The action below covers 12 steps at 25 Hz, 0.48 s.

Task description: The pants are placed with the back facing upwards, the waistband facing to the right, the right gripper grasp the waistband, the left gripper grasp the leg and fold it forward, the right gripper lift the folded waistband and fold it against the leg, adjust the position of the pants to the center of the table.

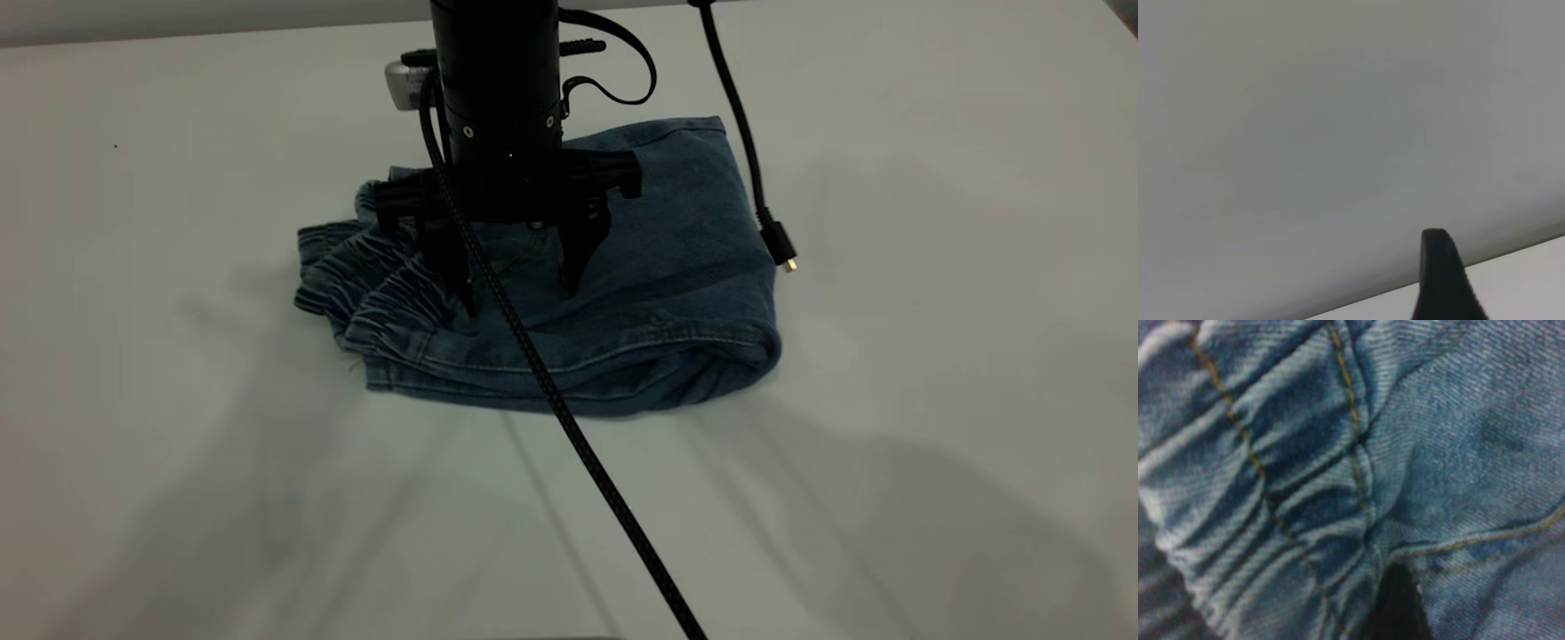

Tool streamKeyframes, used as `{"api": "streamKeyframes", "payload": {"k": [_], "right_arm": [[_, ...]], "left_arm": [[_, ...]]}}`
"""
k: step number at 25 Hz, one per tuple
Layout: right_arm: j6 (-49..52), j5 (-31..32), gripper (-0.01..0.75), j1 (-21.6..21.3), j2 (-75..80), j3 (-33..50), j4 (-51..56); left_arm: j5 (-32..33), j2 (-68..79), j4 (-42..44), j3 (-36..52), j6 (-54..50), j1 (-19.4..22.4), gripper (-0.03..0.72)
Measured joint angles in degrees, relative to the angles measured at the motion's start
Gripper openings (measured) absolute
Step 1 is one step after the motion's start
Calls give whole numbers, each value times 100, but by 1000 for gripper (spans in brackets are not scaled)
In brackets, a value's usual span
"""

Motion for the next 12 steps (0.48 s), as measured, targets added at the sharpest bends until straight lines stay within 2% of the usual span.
{"api": "streamKeyframes", "payload": {"k": [7, 12], "right_arm": [[-319, 422, 475, 5, -120, -254, -101], [-1061, 676, 475, 10, -747, -816, -409]], "left_arm": [[-21, -73, 0, 7, 0, 0, 391], [26, -657, 0, 19, 0, 0, 391]]}}
